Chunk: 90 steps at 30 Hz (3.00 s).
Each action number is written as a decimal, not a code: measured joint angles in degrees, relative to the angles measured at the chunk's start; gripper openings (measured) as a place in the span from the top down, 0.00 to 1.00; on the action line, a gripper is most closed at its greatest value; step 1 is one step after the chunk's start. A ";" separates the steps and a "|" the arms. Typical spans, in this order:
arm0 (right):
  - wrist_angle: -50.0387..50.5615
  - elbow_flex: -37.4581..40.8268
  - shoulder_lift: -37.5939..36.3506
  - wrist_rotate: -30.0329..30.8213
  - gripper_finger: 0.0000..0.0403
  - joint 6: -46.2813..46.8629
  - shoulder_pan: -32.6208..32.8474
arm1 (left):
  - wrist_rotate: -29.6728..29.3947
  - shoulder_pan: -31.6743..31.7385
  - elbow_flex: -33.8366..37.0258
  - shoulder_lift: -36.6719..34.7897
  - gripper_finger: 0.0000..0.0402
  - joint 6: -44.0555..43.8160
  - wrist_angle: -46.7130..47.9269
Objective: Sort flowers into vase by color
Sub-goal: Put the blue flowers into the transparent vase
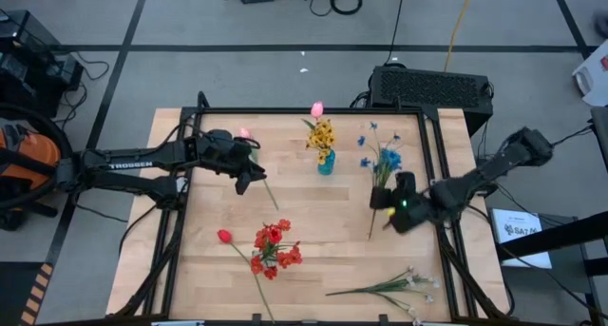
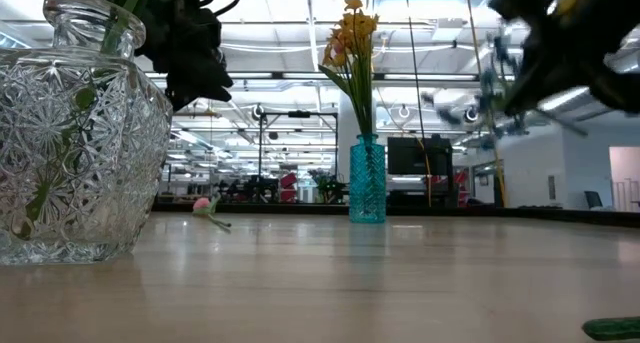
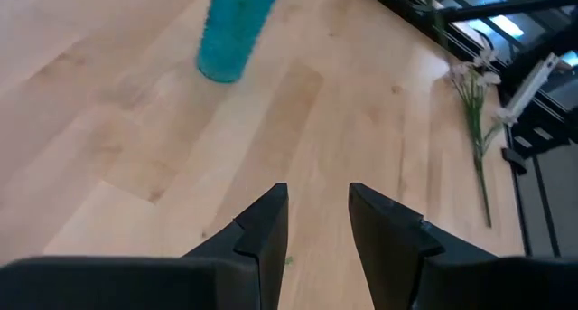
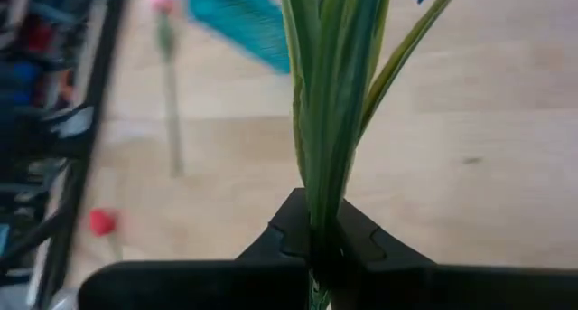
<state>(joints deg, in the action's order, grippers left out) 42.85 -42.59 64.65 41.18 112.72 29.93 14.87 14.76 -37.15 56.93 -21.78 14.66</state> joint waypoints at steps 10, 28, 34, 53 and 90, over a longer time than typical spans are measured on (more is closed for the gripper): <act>21.27 -31.86 20.54 10.69 1.00 -0.94 13.99 | -0.15 -4.79 0.00 0.00 0.69 4.08 0.01; 11.74 -58.95 44.94 37.45 1.00 -25.28 23.66 | -1.94 -11.19 -0.02 0.04 0.69 7.51 19.27; -28.29 -59.07 49.83 37.59 1.00 -67.83 20.13 | -2.06 -11.53 -0.02 0.04 0.69 8.77 19.37; -73.47 -86.45 71.33 14.97 1.00 -128.27 6.83 | -1.20 -11.53 -0.02 0.04 0.69 11.97 29.36; -38.14 -90.72 74.68 7.05 1.00 -109.24 0.96 | -1.64 -11.53 -0.02 0.04 0.69 13.27 29.40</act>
<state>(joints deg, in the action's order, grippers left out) 4.71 -133.32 139.33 48.24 3.48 30.89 13.23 3.22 -37.17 56.97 -8.51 44.05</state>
